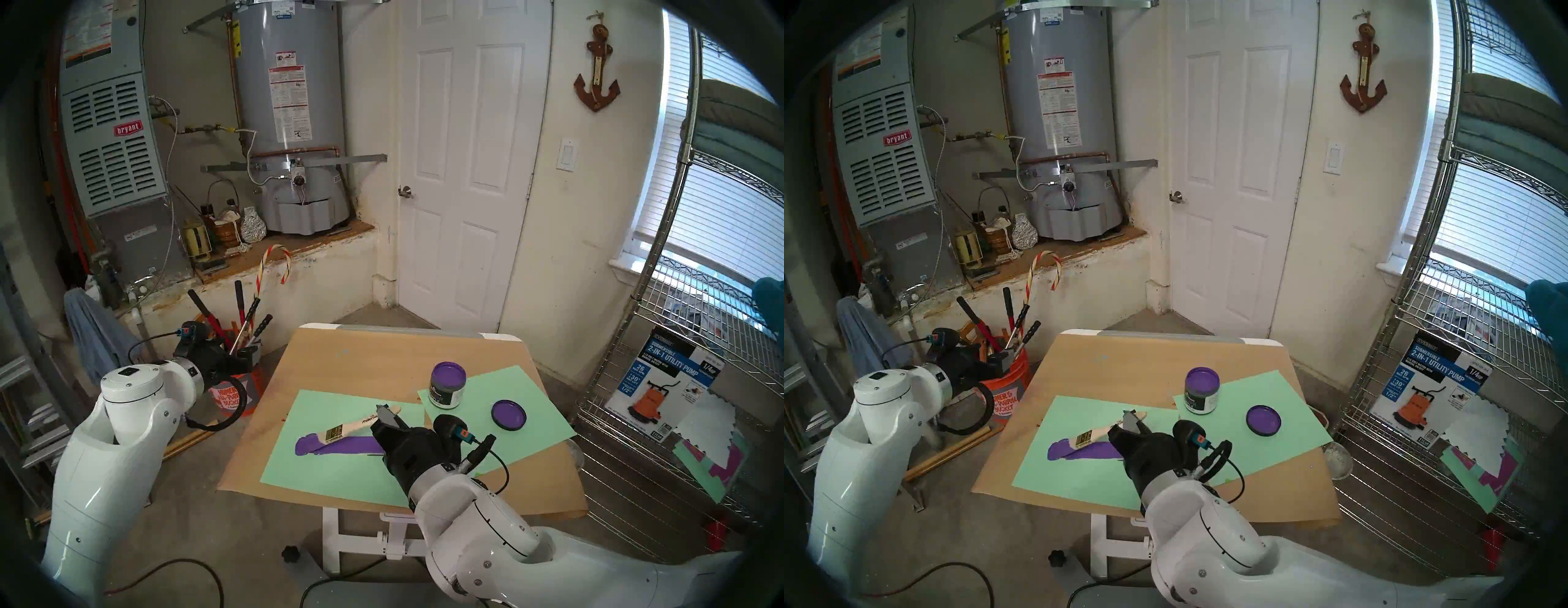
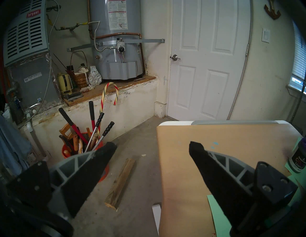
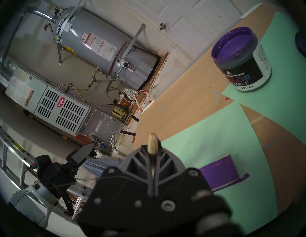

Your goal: Pick up brush, dip the brush into paint, and paint the wood

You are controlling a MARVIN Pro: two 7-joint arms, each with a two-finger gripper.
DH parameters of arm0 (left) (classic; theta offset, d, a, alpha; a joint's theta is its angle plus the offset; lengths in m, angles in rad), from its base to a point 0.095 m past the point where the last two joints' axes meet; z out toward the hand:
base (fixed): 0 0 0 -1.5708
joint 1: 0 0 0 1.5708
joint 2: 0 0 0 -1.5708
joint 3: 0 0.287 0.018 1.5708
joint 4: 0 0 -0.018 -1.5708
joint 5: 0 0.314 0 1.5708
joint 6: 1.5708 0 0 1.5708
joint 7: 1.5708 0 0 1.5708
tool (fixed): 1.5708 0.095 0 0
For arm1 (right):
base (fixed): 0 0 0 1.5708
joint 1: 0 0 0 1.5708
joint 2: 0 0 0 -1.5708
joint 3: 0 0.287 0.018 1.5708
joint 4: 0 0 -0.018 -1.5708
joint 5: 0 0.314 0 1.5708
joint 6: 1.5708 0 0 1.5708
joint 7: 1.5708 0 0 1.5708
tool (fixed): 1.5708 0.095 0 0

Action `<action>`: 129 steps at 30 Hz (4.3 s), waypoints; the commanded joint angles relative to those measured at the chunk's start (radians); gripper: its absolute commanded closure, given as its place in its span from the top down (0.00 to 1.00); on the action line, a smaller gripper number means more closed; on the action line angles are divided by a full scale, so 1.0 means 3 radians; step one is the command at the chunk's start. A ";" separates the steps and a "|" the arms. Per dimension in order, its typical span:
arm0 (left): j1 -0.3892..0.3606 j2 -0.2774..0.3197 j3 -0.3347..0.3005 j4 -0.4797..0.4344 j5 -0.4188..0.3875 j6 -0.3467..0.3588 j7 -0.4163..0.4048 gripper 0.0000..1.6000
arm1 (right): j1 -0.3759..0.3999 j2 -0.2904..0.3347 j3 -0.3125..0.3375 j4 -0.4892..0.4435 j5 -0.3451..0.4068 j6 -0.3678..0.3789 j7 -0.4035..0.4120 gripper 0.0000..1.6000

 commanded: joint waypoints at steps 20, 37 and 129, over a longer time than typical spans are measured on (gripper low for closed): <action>-0.0016 0.0003 -0.0037 -0.0057 -0.0007 -0.0009 0.0006 1.00 | -0.0035 0.0305 -0.0021 -0.0134 -0.0190 -0.0182 -0.0022 0.00; -0.0016 0.0003 -0.0037 -0.0057 -0.0007 -0.0009 0.0006 1.00 | -0.0146 0.0507 0.0006 -0.0223 -0.0304 -0.0249 -0.0042 0.00; -0.0016 0.0003 -0.0037 -0.0057 -0.0006 -0.0009 0.0006 1.00 | -0.0746 0.1759 0.0535 -0.0610 -0.0177 -0.0775 0.0107 0.00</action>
